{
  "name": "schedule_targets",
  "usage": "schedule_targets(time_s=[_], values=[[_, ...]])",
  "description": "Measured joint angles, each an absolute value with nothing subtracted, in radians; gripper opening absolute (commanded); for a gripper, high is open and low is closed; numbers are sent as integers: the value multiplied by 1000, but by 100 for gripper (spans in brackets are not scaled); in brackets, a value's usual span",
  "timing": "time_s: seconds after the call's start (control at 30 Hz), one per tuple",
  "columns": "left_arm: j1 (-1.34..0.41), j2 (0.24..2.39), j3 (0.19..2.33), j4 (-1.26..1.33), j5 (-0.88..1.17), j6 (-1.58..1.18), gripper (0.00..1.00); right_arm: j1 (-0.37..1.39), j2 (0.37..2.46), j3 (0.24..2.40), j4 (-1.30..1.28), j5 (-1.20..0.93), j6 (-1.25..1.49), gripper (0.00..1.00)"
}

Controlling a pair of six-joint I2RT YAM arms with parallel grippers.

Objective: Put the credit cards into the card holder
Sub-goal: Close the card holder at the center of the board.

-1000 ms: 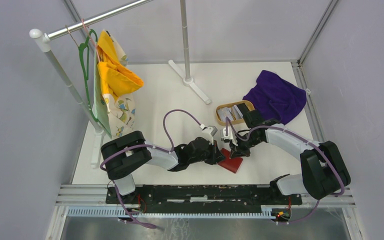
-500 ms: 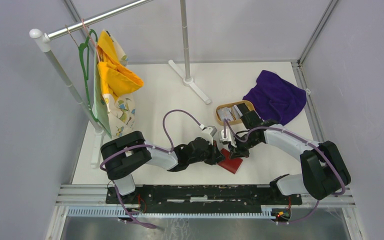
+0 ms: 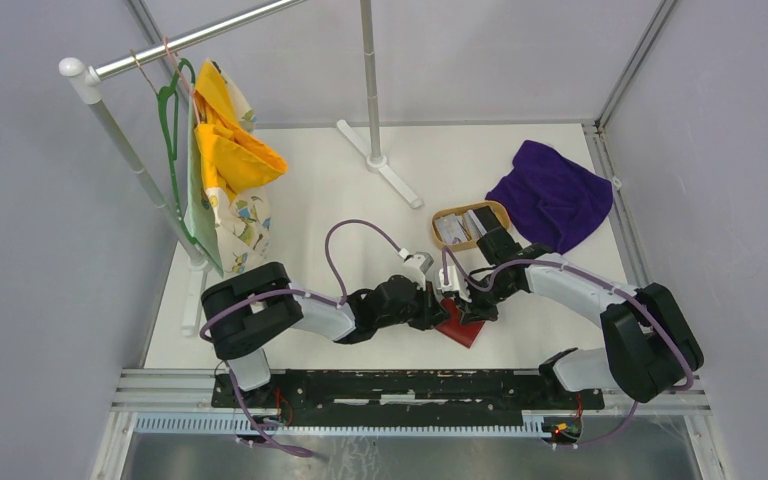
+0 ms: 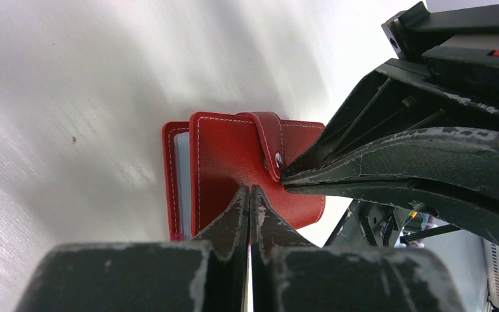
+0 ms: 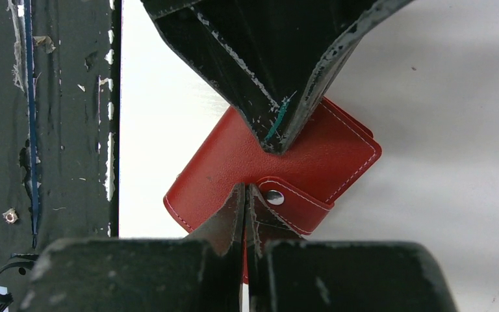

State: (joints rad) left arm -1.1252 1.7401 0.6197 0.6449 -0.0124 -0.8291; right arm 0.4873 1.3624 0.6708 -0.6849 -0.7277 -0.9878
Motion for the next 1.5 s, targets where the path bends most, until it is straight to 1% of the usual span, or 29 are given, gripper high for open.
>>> schedule_targets(time_s=[0.2, 0.3, 0.4, 0.63, 1.07, 1.1, 1.17, 1.27, 1.4, 1.5], values=[[-1125, 1736, 616, 646, -12, -829, 2, 489, 1361, 671, -680, -724, -967, 0], [-1125, 1734, 615, 646, -9, -829, 6, 489, 1361, 671, -678, -723, -960, 0], [-1123, 1731, 614, 649, 6, -830, 7, 489, 1361, 671, -678, -722, -955, 0], [-1122, 1725, 609, 710, 29, -833, 4, 489, 1361, 671, -675, -721, -947, 0], [-1114, 1759, 619, 774, 57, -871, 3, 487, 1361, 671, -677, -722, -948, 0], [-1114, 1760, 619, 774, 58, -873, 3, 482, 1361, 671, -680, -726, -954, 2], [-1112, 1760, 619, 781, 57, -875, 3, 469, 1360, 678, -704, -739, -982, 12], [-1112, 1759, 618, 781, 57, -875, 2, 437, 1342, 700, -777, -772, -1058, 25], [-1112, 1751, 610, 780, 55, -874, 2, 406, 1260, 719, -853, -816, -1152, 37], [-1112, 1716, 592, 774, 51, -864, 2, 387, 1182, 720, -862, -830, -1179, 46]])
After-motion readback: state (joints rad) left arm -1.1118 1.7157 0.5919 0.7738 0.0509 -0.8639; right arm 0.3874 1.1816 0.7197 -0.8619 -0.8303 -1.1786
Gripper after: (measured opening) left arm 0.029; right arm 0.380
